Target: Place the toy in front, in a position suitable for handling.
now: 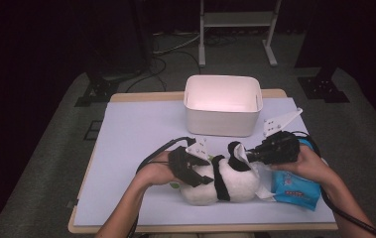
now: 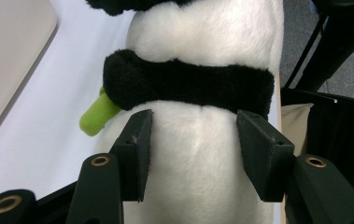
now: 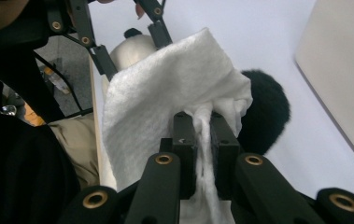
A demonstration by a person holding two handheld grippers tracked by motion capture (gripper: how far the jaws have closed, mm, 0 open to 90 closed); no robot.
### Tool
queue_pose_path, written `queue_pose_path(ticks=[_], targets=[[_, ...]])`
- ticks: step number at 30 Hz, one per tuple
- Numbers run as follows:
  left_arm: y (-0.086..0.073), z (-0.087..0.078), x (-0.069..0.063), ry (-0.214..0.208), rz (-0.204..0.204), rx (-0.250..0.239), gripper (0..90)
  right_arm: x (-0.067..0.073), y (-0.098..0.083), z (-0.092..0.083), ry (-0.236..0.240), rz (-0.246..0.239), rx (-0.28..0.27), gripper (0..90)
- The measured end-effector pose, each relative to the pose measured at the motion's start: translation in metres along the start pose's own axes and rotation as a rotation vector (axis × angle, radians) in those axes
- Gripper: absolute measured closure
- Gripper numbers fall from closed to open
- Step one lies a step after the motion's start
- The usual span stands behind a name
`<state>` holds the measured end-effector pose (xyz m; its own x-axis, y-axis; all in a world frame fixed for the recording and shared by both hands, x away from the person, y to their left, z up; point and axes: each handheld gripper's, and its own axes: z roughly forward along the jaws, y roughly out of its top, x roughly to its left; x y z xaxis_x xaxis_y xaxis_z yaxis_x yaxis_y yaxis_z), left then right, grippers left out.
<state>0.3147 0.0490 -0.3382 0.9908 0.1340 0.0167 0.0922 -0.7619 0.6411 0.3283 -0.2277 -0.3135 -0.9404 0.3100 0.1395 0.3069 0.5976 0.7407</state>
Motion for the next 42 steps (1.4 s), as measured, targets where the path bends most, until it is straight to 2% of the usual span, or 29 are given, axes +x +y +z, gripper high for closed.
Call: queue_pose_path(ticks=[5,9,13,22,24,28,31,32,37,42], targets=[[0.005,0.005,0.000,-0.003,0.006,0.005,47.8,0.004,0.001,0.004,0.029,-0.016,0.022,83.1],[0.006,0.006,0.000,-0.009,0.003,0.006,47.6,0.004,-0.004,0.004,0.032,-0.005,0.017,83.1],[0.008,0.006,0.000,-0.009,0.005,0.014,46.9,0.009,-0.004,0.006,0.021,-0.026,0.042,83.1],[0.007,-0.006,0.005,-0.023,-0.013,-0.003,39.2,0.004,-0.011,0.006,0.043,-0.005,0.032,83.3],[0.005,-0.010,0.006,-0.015,-0.022,0.001,34.8,0.003,-0.012,0.006,0.041,-0.001,0.032,83.3],[-0.001,-0.017,0.009,-0.020,-0.028,0.016,32.3,0.003,-0.013,0.006,0.042,-0.005,0.036,83.3],[-0.005,-0.016,0.012,-0.038,-0.039,0.030,28.9,0.002,-0.014,0.007,0.046,-0.006,0.029,83.3],[-0.006,-0.014,0.013,-0.059,-0.042,0.035,27.7,0.002,-0.014,0.007,0.047,-0.003,0.027,83.3],[-0.008,0.001,0.015,-0.101,-0.041,0.059,18.1,0.002,-0.016,0.007,0.051,-0.006,0.022,83.4],[-0.011,0.009,0.019,-0.128,-0.061,0.049,12.4,0.001,-0.018,0.007,0.057,-0.001,0.018,83.4]])
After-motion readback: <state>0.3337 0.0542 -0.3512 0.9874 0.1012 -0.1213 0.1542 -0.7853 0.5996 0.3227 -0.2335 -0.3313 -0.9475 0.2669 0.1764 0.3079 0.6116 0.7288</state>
